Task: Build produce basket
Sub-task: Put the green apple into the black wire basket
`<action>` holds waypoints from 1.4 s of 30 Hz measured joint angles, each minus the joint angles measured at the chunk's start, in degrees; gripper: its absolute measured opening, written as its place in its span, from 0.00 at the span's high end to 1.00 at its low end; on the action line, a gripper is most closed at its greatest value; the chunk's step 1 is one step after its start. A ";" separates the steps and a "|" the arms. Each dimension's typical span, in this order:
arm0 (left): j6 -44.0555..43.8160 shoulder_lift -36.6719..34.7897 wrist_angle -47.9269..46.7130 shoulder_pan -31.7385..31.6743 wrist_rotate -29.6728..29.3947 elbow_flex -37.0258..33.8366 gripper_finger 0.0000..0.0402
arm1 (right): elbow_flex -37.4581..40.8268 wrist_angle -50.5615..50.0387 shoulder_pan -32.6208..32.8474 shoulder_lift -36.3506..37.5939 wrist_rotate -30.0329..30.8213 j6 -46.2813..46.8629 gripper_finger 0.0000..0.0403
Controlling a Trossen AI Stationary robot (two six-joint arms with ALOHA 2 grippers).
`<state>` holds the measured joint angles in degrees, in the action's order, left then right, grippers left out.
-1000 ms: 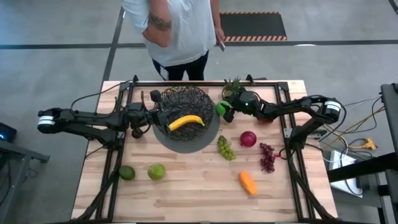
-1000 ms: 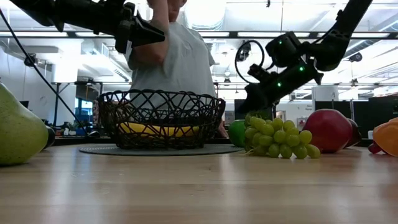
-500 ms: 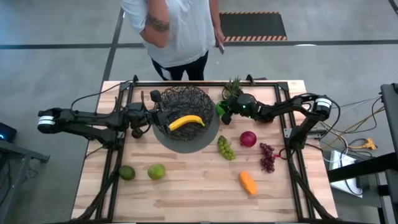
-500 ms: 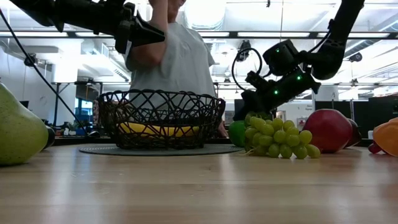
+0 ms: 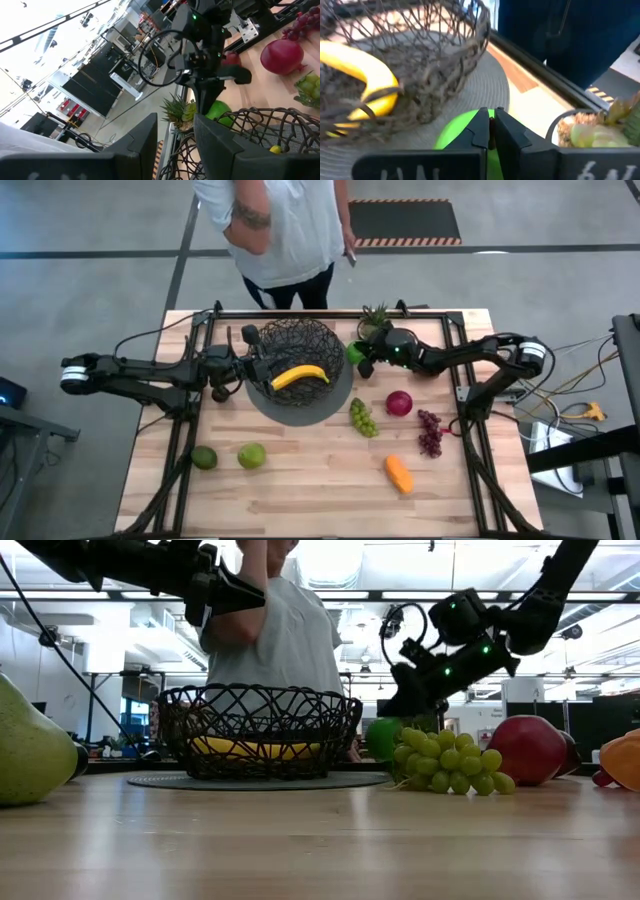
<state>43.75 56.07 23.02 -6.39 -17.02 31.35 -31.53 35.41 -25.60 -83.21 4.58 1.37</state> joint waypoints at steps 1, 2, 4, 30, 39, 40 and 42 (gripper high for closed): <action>0.03 0.00 -0.01 0.00 0.00 0.00 0.72 | 0.00 -0.98 0.09 1.07 0.02 0.17 0.98; 0.11 0.00 -0.01 0.00 0.00 0.00 0.72 | 0.00 -1.88 0.11 2.32 0.00 0.19 0.98; 0.13 -0.04 0.01 0.02 -0.84 0.00 0.72 | 0.00 -3.99 0.11 5.35 0.00 0.26 0.98; -0.37 -11.09 5.67 0.00 -9.36 -5.46 0.72 | -28.28 -14.03 7.77 -2.35 2.75 -2.56 0.98; -0.42 -14.70 8.11 0.00 -9.46 -7.83 0.72 | -41.97 -12.55 7.76 -20.41 4.09 -1.30 0.98; -0.42 -14.95 8.07 0.00 -9.46 -8.01 0.72 | -43.18 -12.77 7.76 -21.70 4.90 -1.19 0.98; -0.42 -15.17 8.03 0.00 -9.46 -8.11 0.72 | -45.61 -12.73 7.76 -24.20 5.86 -0.60 0.98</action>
<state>43.33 40.90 31.05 -6.39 -26.48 23.24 -77.14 22.68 -17.85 -107.40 10.44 0.77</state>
